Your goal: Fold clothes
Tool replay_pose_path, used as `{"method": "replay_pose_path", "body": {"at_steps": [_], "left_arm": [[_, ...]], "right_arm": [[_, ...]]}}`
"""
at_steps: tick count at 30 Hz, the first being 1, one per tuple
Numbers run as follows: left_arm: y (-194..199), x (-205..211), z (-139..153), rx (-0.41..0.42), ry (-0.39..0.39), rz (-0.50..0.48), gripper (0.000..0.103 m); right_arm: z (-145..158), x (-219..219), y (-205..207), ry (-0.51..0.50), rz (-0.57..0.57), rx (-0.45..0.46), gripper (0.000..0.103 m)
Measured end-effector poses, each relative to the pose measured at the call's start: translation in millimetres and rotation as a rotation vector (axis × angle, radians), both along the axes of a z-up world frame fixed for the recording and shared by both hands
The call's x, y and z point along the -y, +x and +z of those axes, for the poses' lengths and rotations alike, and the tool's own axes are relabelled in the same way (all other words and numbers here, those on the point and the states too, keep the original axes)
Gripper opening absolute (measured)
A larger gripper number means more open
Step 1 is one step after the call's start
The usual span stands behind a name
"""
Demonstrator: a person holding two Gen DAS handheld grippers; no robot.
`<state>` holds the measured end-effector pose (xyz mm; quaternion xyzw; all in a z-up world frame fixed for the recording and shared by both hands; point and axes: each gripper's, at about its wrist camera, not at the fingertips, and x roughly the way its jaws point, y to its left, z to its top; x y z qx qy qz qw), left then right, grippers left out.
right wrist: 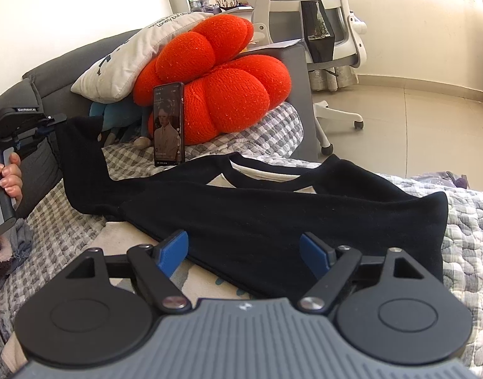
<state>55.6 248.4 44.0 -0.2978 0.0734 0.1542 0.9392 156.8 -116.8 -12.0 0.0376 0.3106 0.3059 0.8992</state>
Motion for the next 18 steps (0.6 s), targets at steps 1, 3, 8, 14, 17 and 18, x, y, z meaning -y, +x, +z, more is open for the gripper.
{"method": "replay_pose_path", "body": {"at_steps": [1,3,8,14,17,18], "left_arm": [[2,6,2,0.003,0.001,-0.025,0.006],[5,19,4,0.007,0.008,-0.073,0.006],[13,57,3,0.004,0.040,-0.209,0.006],[22,99,-14,-0.061,0.053,-0.384,0.006],[27,115,-26,-0.146,0.072,-0.471,0.006],[29,118,-29,-0.172,0.088,-0.491,0.006]], "right_arm": [[0,1,0,0.005,0.000,-0.002,0.081],[0,2,0,0.016,0.001,-0.005,0.082],[-1,2,0,0.027,0.000,-0.010,0.082],[-3,6,1,0.039,-0.010,-0.021,0.082],[-4,8,1,0.045,-0.017,-0.029,0.082],[-5,9,2,0.047,-0.019,-0.032,0.082]]}}
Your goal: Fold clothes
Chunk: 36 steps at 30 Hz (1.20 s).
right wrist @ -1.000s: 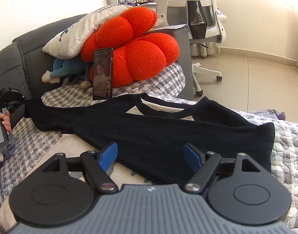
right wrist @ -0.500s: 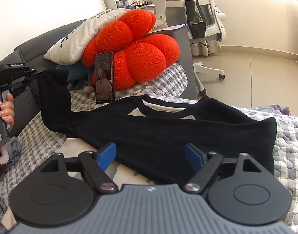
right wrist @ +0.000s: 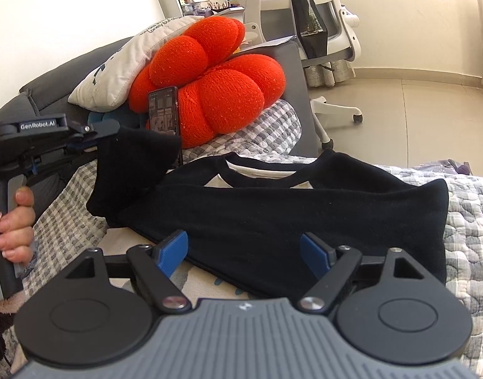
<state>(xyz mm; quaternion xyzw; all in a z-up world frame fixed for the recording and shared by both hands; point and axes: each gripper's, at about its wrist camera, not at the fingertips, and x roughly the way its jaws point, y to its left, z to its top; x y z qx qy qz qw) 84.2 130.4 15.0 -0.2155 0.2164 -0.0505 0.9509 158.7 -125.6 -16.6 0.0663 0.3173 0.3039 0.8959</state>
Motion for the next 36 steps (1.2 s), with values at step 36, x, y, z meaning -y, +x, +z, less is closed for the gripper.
{"method": "replay_pose_path", "body": {"at_steps": [36], "left_arm": [[34,14,-43,-0.351,0.295,-0.071,0.026]], "right_arm": [[-10,4,0,0.080,0.036,-0.052,0.084]]}}
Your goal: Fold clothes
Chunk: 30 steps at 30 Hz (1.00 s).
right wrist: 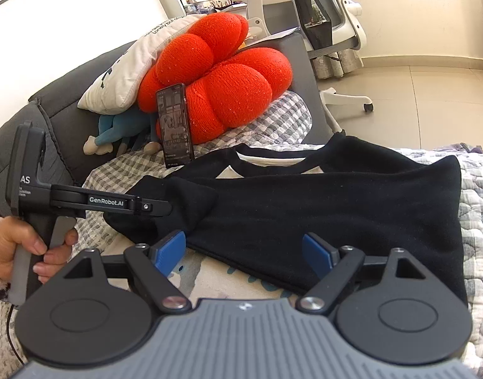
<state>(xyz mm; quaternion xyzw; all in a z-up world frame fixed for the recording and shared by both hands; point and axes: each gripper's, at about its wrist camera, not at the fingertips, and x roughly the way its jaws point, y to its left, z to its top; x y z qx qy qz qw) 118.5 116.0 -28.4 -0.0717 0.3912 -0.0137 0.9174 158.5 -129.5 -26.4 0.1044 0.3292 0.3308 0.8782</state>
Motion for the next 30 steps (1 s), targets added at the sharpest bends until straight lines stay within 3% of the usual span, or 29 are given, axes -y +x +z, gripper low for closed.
{"method": "replay_pose_path", "body": {"at_steps": [4,7,10,12,14,16,18,23,29,30], "left_arm": [[-9,10,1,0.103,0.003,-0.041,0.008],[-15,20,3,0.171,-0.032,-0.132,0.008],[-19,28,-1,0.182,-0.060,-0.193,0.008],[-24,28,-2,0.183,-0.072,-0.185,0.009],[-30,24,1,0.182,-0.085,-0.151,0.017],[-36,17,5,0.178,-0.079,-0.086,0.037],[-40,10,9,0.165,-0.081,-0.022,0.045],[-39,-11,4,0.100,-0.150,0.061,0.047],[-30,-14,-9,0.167,-0.179,0.117,0.043],[-27,-15,-12,0.175,-0.184,0.124,0.039]], "right_arm": [[-5,4,6,0.082,0.007,-0.051,0.084],[-11,10,13,0.184,0.003,-0.105,0.084],[-17,18,20,0.294,-0.008,-0.165,0.084],[-19,23,23,0.329,-0.023,-0.189,0.084],[-20,25,22,0.329,-0.035,-0.190,0.084],[-18,24,22,0.325,-0.034,-0.188,0.084],[-17,22,21,0.323,-0.026,-0.185,0.084],[-15,13,18,0.297,0.003,-0.170,0.084],[-17,7,17,0.269,0.016,-0.164,0.084],[-17,7,17,0.269,0.015,-0.165,0.084]]}}
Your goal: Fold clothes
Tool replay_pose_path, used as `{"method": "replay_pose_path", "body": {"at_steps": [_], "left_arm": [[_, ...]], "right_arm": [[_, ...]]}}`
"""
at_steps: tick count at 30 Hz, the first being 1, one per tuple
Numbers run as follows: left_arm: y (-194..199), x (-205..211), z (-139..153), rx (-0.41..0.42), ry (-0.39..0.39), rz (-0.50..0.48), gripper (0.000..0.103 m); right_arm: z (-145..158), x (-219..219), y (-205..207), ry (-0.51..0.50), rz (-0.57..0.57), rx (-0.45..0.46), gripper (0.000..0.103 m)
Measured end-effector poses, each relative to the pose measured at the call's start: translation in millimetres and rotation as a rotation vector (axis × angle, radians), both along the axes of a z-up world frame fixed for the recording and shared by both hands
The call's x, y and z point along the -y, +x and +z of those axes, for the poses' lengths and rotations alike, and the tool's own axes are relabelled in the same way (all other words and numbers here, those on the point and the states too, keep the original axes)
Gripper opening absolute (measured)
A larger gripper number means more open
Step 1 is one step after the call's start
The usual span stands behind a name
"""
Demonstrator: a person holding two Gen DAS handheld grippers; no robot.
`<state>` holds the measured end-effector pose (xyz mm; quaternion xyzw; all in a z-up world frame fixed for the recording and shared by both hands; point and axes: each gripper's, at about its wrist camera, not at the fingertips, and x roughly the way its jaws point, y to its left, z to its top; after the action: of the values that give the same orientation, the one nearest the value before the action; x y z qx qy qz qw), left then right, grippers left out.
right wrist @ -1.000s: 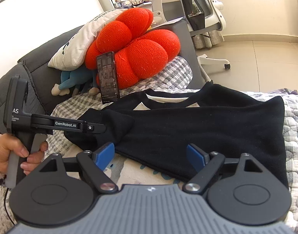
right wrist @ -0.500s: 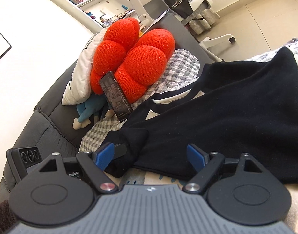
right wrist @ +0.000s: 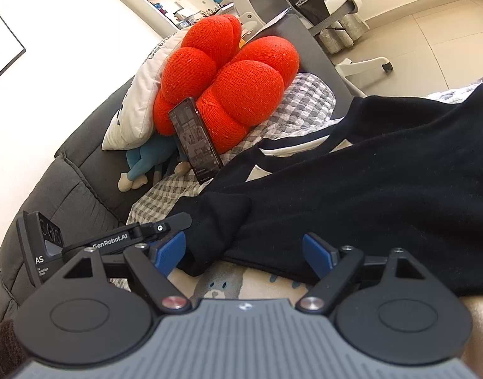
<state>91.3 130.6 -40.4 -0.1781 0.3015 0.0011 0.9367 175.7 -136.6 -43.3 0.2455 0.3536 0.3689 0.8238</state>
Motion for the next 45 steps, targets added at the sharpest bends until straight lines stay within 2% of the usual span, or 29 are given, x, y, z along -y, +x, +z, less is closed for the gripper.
{"method": "replay_pose_path", "body": {"at_steps": [2,4,6,9,13,18,20,23,25,27,30,34,37,40,45], "left_arm": [[4,0,-5,0.017,-0.009,0.012,0.028],[4,2,-7,0.042,-0.012,0.007,0.012],[3,4,-9,0.066,-0.015,0.003,0.006],[0,13,-8,0.128,0.020,-0.045,0.005],[-8,31,-5,0.206,0.093,-0.169,0.005],[-10,55,-9,0.214,0.142,-0.382,0.005],[-12,64,-10,0.218,0.148,-0.462,0.007],[-19,73,-8,0.253,0.140,-0.549,0.018],[-26,75,-5,0.281,0.135,-0.587,0.037],[-36,78,0,0.306,0.156,-0.614,0.043],[-50,75,8,0.338,0.191,-0.618,0.046],[-64,55,19,0.373,0.183,-0.550,0.056],[-63,40,21,0.333,0.182,-0.477,0.060],[-55,26,15,0.245,0.160,-0.414,0.060],[-36,17,-2,0.097,0.026,-0.453,0.052]], "right_arm": [[-1,0,1,0.007,-0.003,-0.003,0.084],[-2,1,2,0.015,-0.004,-0.008,0.084],[-3,0,3,0.022,-0.006,-0.012,0.084],[-3,0,3,0.044,-0.004,-0.015,0.084],[-5,2,7,0.120,0.005,-0.034,0.084],[-9,3,10,0.167,-0.003,-0.058,0.084],[-11,3,11,0.177,-0.004,-0.062,0.084],[-12,3,12,0.192,-0.004,-0.063,0.084],[-13,3,13,0.198,-0.004,-0.063,0.084],[-13,4,13,0.203,-0.004,-0.063,0.084],[-13,4,13,0.206,-0.005,-0.062,0.084],[-13,3,12,0.204,-0.005,-0.059,0.084],[-13,3,12,0.202,-0.006,-0.057,0.084],[-13,2,11,0.192,-0.005,-0.051,0.084],[-12,-1,11,0.173,-0.001,-0.041,0.084]]}}
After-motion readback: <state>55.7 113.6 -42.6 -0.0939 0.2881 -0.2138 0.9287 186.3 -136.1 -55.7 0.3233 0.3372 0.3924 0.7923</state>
